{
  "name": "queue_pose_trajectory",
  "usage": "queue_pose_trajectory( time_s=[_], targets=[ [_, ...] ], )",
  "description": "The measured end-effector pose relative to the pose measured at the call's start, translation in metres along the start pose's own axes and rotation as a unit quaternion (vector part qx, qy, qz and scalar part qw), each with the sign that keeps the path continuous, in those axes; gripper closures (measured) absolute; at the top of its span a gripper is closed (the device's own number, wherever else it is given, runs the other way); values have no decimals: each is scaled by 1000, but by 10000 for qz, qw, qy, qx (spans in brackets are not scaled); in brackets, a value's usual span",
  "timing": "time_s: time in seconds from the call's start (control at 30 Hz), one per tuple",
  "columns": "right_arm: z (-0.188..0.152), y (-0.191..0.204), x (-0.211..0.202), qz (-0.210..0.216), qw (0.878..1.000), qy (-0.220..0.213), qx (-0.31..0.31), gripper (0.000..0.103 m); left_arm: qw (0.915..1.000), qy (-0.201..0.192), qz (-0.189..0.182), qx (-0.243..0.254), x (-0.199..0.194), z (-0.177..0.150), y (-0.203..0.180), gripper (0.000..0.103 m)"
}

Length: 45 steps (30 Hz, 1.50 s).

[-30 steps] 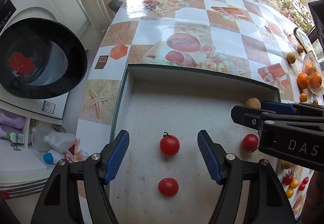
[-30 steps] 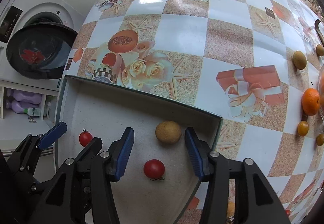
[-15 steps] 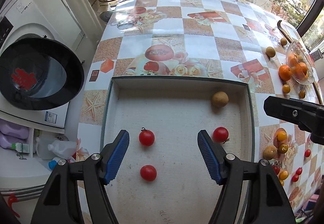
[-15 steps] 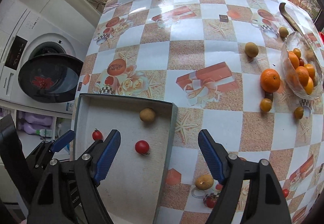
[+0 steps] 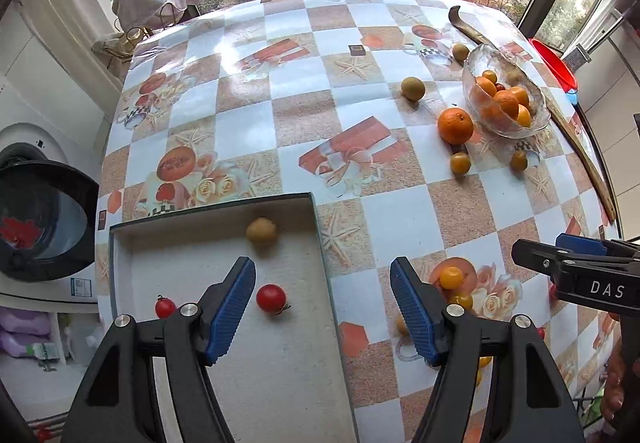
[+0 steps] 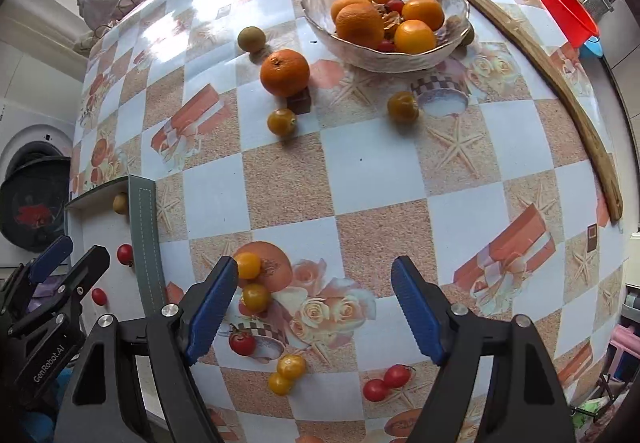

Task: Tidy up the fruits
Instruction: 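Move both open tools back from the tray toward the yellow tomatoes, then grasp a yellow cherry tomato with the left tool while the right tool grasps another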

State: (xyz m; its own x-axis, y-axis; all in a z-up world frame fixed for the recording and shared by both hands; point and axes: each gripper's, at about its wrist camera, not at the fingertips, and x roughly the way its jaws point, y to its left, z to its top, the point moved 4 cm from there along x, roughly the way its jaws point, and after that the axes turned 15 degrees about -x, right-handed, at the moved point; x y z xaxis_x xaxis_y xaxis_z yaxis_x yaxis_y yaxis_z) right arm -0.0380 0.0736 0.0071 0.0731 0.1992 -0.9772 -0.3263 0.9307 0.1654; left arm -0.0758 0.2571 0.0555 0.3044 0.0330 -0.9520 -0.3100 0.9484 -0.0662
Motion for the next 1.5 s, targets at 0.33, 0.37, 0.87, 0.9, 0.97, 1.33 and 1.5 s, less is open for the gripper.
queue_pose_trajectory(
  time_s=[0.33,0.37,0.87,0.9,0.97,1.33,1.5],
  targets=[
    [19,-55,8,-168,9997,-61,163,21,9993,233,-165,260,36,11,-71,32],
    [21,-57,9,-169,9997,-74,142,21,9992,258,-181,247,40,13,-75,32],
    [60,-73,32,34,9997,-213,-102,42,9987,377,-200,270,89,39,-108,32],
    [62,-72,34,64,9997,-204,-143,44,9985,365,-295,272,89,40,-110,32],
    [65,-69,35,63,9994,-243,-255,47,9983,312,-321,360,90,41,-116,32],
    [72,-69,32,381,9982,-325,-335,81,9970,400,-437,489,98,45,-134,32],
    [66,-78,29,512,9978,-359,-214,82,9974,418,-434,404,99,43,-136,40]
  ],
)
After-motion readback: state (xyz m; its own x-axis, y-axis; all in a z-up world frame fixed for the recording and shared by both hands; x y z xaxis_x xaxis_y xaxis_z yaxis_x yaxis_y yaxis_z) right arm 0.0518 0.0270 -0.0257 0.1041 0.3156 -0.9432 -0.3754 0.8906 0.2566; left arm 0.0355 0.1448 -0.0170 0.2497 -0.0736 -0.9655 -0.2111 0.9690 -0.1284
